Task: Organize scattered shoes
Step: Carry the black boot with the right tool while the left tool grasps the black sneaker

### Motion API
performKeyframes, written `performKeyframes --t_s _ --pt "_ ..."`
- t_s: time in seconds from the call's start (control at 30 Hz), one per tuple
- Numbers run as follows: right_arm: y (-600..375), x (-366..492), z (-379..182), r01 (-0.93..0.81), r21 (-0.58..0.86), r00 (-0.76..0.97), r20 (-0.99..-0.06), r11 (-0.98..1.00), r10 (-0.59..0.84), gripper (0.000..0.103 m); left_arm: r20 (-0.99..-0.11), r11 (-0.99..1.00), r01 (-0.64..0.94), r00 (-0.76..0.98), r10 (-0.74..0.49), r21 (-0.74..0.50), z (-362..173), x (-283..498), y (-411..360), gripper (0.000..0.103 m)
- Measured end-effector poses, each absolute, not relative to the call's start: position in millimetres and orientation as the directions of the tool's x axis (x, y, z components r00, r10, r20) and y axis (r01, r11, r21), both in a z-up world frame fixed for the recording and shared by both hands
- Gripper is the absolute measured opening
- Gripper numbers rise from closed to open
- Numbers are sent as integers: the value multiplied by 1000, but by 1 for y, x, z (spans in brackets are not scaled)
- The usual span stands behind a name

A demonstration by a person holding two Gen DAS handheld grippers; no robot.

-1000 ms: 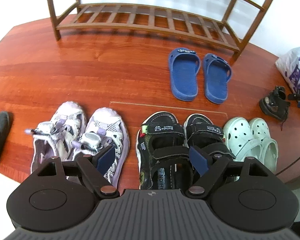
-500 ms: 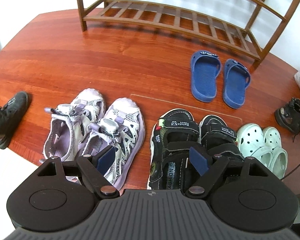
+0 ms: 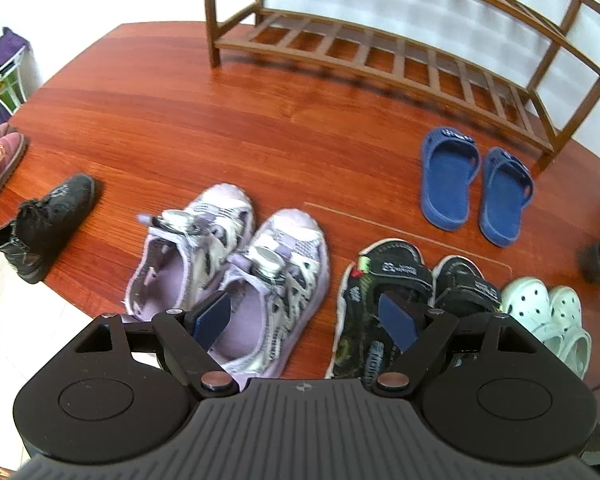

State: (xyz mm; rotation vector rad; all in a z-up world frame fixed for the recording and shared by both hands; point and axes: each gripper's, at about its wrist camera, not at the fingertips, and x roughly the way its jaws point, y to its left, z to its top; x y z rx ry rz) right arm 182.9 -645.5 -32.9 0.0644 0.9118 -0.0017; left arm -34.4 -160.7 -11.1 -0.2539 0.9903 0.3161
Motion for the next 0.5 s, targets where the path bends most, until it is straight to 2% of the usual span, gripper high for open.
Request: performKeyframes --t_s 0.27,0.5 --pt "-620 158 7 -80 72 648 -754 994 107 5 -837 892 -451 504 214 -44 -13 -51 -119 83" --pt "-578 134 28 -154 71 648 -746 986 155 5 -829 845 -534 459 318 29 -14 -81 -39 83"
